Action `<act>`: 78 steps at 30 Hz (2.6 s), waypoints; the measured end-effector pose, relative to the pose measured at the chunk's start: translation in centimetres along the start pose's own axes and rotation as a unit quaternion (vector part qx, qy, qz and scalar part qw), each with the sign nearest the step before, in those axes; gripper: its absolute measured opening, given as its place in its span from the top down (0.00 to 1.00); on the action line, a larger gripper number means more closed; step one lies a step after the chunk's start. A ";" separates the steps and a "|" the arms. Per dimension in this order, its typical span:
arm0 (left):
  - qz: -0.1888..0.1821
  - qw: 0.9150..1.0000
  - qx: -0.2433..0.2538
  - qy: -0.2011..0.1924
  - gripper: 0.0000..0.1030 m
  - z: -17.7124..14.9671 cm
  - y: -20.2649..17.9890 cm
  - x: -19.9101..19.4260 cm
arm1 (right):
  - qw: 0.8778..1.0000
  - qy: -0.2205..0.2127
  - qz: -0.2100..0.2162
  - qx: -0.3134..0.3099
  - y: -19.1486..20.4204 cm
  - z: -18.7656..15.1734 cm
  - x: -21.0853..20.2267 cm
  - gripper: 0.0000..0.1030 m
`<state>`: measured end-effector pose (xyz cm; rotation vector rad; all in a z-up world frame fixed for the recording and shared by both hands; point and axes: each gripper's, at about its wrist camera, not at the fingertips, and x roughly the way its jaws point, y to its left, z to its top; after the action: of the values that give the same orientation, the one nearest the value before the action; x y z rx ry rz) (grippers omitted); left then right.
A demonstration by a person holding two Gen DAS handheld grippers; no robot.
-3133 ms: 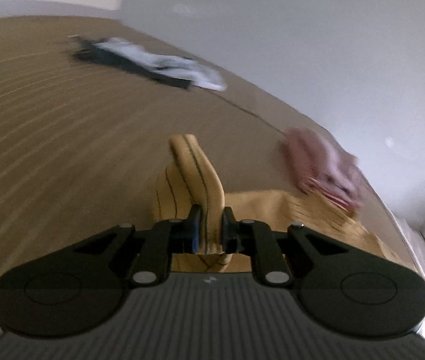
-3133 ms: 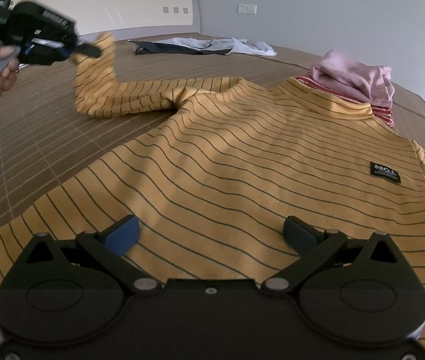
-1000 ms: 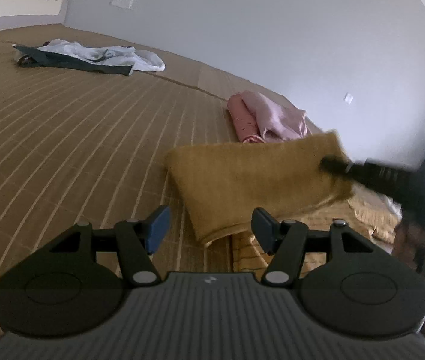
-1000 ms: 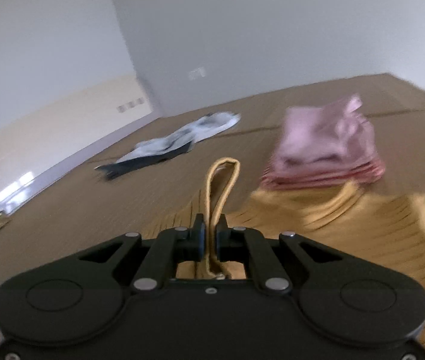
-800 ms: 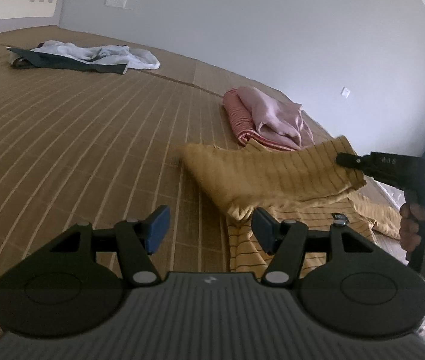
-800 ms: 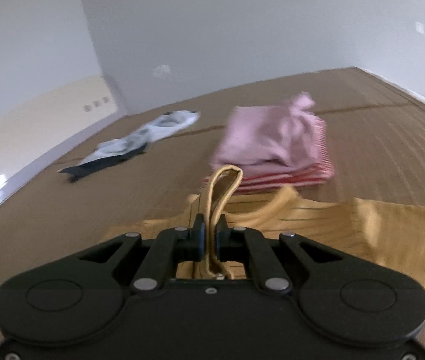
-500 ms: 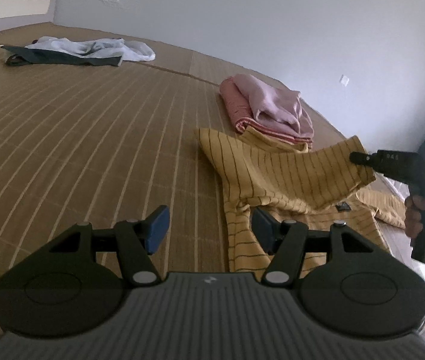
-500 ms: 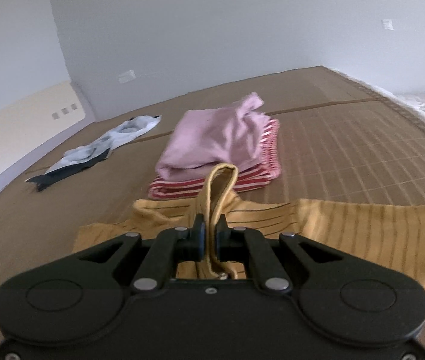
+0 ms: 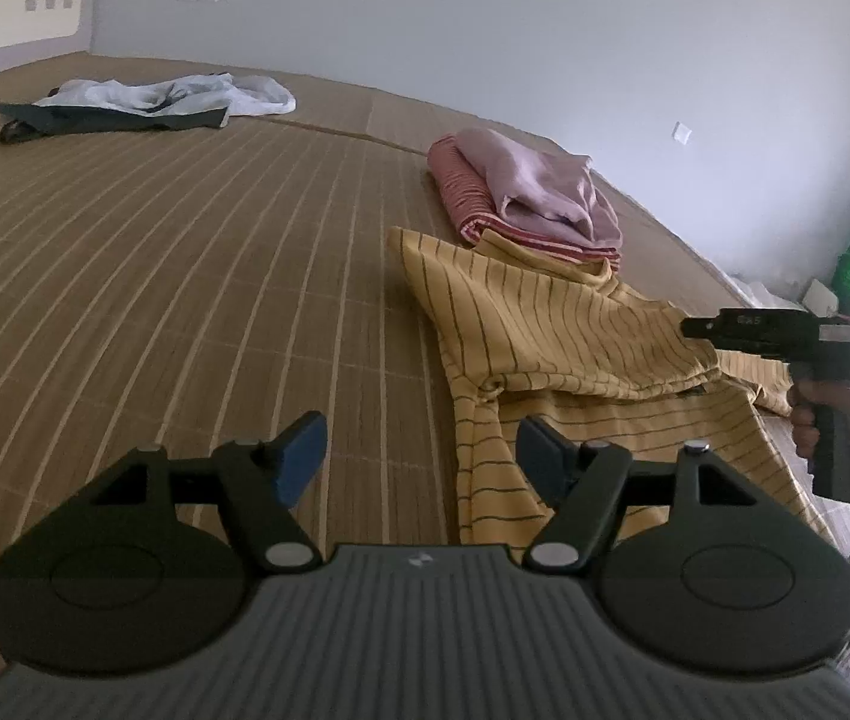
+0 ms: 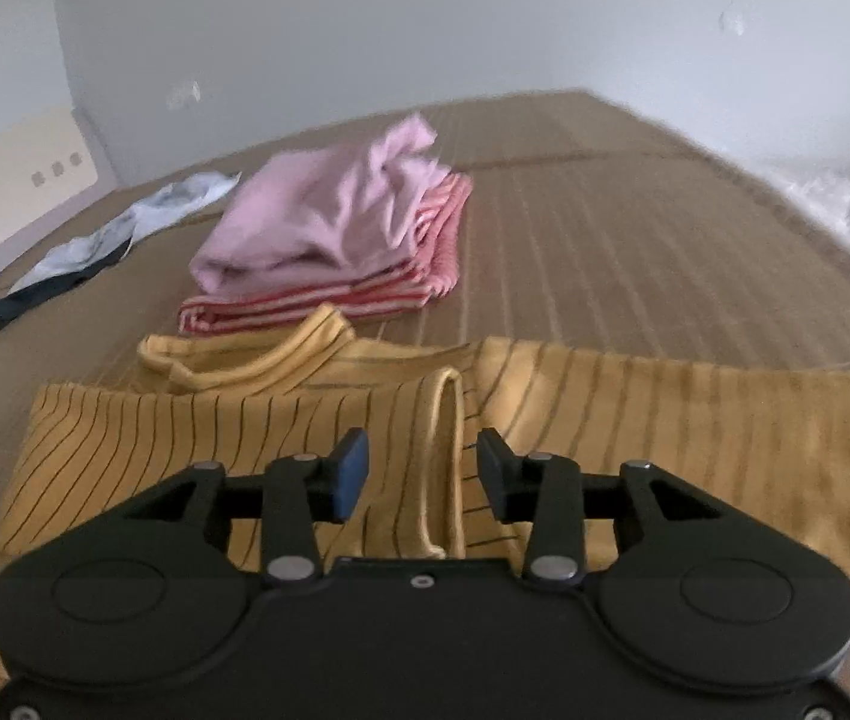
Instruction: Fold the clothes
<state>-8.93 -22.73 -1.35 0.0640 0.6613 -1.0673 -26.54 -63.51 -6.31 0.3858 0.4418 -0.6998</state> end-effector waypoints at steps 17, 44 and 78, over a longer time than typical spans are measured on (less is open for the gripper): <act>-0.008 0.994 0.089 0.068 0.27 -2.5 -4.3 3.0 | 0.989 0.030 0.071 -0.129 8.0 -3.1 0.8 0.73; 0.029 0.980 0.153 0.122 0.17 -3.9 -5.0 3.3 | 0.938 0.097 0.270 -0.196 17.7 -9.0 -1.0 0.75; 0.031 0.982 0.157 0.104 0.05 -4.1 -5.1 4.3 | 0.933 -0.057 -0.152 0.321 -26.1 -5.0 -10.7 0.36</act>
<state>-13.72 -27.23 -5.65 0.4716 0.6686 -1.1050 -52.96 -73.79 -10.02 0.9000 0.1494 -1.1637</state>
